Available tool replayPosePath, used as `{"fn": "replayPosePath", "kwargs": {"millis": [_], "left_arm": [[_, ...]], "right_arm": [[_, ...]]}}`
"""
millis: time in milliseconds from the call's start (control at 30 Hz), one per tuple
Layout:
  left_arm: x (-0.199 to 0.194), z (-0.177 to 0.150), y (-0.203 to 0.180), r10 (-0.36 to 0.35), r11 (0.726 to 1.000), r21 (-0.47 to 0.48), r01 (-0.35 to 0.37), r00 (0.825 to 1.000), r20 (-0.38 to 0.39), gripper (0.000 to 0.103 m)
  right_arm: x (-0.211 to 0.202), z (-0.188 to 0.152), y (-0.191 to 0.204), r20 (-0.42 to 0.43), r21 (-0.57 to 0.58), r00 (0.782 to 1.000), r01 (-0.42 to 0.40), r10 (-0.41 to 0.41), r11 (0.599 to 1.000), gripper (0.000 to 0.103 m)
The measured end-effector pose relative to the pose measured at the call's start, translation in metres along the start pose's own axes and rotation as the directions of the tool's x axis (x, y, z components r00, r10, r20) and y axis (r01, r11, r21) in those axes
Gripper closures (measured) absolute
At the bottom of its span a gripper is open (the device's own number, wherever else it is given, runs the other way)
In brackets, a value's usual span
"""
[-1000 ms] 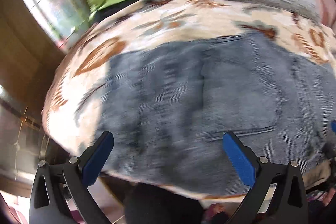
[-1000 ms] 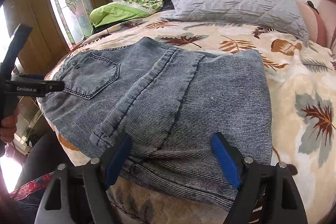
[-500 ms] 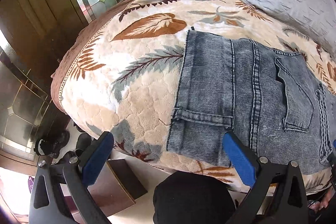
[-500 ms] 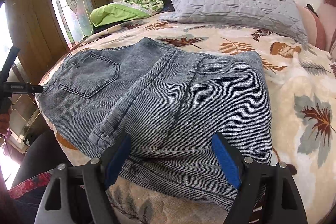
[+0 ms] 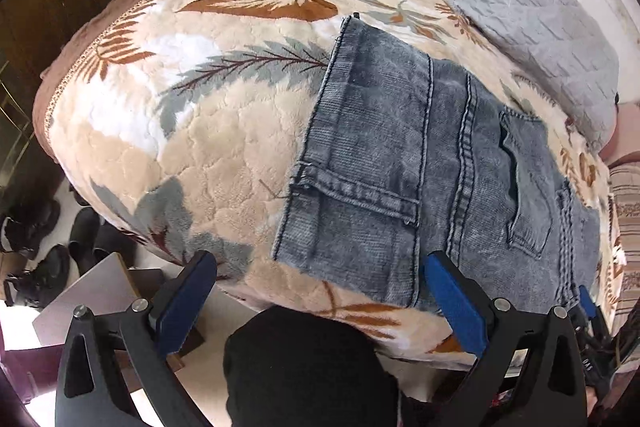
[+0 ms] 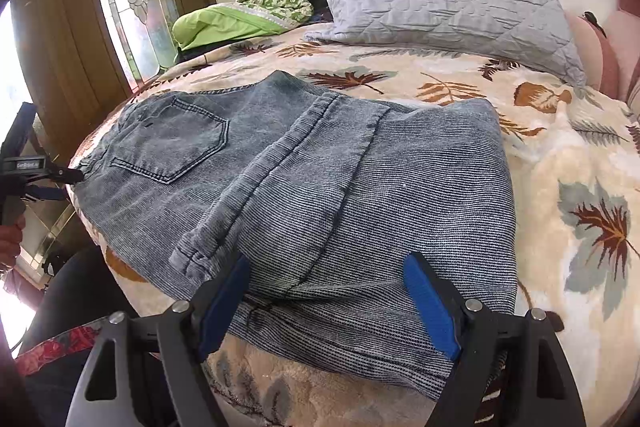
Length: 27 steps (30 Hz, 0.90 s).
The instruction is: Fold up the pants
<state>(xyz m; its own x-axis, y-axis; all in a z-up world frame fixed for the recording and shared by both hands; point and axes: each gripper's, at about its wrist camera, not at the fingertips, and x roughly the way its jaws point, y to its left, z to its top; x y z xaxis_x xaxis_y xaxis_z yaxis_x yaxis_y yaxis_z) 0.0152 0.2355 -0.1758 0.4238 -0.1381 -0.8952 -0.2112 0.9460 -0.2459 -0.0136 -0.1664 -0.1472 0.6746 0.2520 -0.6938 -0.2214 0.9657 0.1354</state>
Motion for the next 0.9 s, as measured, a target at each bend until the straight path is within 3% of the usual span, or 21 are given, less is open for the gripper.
{"fn": "replayPosePath", "kwargs": {"millis": [100,200,267,400,500,567,633,733,833,900], "left_arm": [[0.003,0.007,0.001,-0.053,0.998,-0.014,0.053,0.998,0.015,0.006],[0.014,0.016,0.004,-0.120,0.992,-0.046,0.120,0.993,0.002,0.026],[0.021,0.021,0.005,-0.143,0.987,-0.072,0.144,0.990,0.010,0.028],[0.021,0.026,-0.003,-0.161,0.986,-0.032,0.162,0.987,0.027,0.029],[0.019,0.028,-0.006,-0.170,0.985,-0.015,0.170,0.985,0.033,0.042],[0.015,0.028,-0.002,-0.214,0.976,-0.022,0.215,0.976,0.039,0.058],[0.010,0.028,-0.004,-0.246,0.969,-0.017,0.247,0.968,0.048,0.063],[0.011,0.029,-0.010,-0.215,0.977,0.016,0.214,0.975,0.050,0.061],[0.029,0.032,-0.008,-0.231,0.973,-0.026,0.231,0.973,0.004,0.030],[0.029,0.032,-0.010,-0.229,0.973,-0.028,0.229,0.973,0.015,0.028]], "right_arm": [[0.000,-0.001,0.000,0.002,0.001,1.000,0.001,-0.001,1.000,0.021],[0.000,0.000,-0.001,0.000,0.004,1.000,-0.002,0.002,1.000,0.021],[0.000,0.000,-0.002,-0.002,0.005,1.000,-0.004,0.004,1.000,0.021],[-0.001,-0.001,-0.002,0.001,0.007,1.000,-0.003,0.003,1.000,0.021],[-0.001,-0.001,-0.002,0.005,0.005,1.000,0.001,-0.001,1.000,0.021],[-0.001,-0.002,-0.002,0.007,0.004,1.000,0.003,-0.003,1.000,0.021],[-0.001,-0.002,-0.002,0.007,0.004,1.000,0.002,-0.002,1.000,0.021],[-0.002,-0.001,-0.002,0.007,0.003,1.000,0.002,-0.002,1.000,0.021],[-0.002,-0.001,-0.002,0.007,0.003,1.000,0.002,-0.002,1.000,0.021],[-0.002,-0.001,-0.001,0.007,0.003,1.000,0.004,-0.004,1.000,0.021]]}}
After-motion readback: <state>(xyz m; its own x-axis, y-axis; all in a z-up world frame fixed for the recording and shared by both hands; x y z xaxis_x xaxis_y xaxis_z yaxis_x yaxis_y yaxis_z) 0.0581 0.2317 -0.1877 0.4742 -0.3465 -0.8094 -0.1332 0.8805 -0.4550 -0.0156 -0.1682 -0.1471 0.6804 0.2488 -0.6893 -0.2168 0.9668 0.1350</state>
